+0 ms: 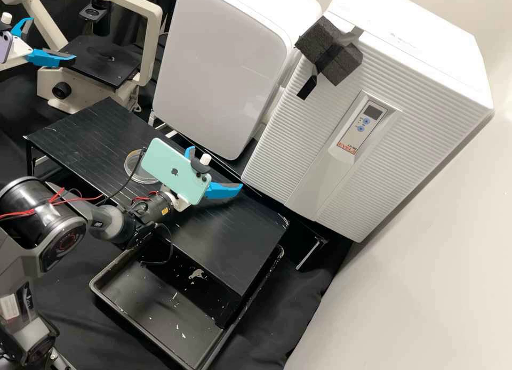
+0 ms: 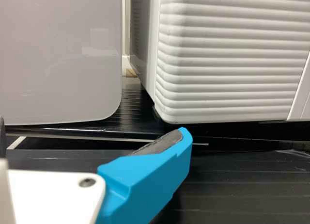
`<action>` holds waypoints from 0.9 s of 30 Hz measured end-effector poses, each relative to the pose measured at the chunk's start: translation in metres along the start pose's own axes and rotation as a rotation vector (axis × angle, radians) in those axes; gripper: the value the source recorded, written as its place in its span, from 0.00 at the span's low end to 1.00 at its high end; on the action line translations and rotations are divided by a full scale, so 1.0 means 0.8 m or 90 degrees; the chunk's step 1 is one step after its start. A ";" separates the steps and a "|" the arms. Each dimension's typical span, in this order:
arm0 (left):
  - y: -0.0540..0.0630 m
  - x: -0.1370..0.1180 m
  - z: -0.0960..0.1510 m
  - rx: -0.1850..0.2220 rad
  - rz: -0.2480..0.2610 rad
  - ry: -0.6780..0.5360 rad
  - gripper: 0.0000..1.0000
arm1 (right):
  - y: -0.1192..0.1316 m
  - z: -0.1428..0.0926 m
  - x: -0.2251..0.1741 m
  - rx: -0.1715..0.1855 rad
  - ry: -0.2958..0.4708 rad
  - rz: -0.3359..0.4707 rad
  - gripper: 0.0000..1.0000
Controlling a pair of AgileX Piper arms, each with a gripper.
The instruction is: Place the petri dish on the microscope
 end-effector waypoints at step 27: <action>0.001 -0.041 0.044 -0.008 0.001 -0.157 1.00 | 0.000 0.000 0.000 0.000 0.000 0.000 1.00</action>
